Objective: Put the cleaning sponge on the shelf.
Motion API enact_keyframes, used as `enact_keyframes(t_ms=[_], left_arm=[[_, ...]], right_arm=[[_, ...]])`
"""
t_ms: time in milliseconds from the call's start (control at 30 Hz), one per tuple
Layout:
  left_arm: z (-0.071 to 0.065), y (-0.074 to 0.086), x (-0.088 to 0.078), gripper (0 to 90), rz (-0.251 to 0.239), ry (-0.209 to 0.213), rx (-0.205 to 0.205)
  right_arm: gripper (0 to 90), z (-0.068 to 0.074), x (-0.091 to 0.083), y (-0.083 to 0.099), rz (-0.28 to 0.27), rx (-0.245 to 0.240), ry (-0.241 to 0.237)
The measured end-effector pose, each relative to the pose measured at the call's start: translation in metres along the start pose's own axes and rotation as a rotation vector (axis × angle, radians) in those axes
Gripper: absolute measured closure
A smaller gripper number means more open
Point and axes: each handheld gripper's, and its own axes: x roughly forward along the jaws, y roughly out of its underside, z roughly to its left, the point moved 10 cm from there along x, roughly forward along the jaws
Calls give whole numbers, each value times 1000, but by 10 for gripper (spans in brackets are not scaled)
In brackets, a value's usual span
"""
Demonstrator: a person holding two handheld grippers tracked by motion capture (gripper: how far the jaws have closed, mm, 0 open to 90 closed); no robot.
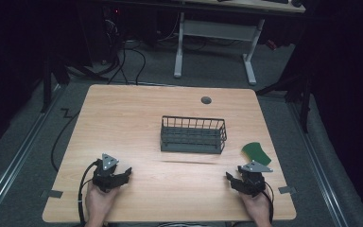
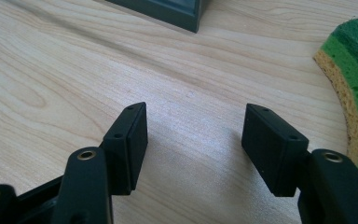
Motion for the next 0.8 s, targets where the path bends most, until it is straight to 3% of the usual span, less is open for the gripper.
enact_keyframes(t_ms=[367, 433, 800], left_arm=[[0, -1, 1, 296, 0, -12, -8], [1, -1, 0, 340, 2, -23, -18], [-9, -9, 4, 356, 4, 15, -20]], right_arm=[[410, 0, 0, 0, 1, 4, -1], [409, 0, 0, 0, 2, 3, -2], [466, 2, 1, -9, -25, 20, -23]])
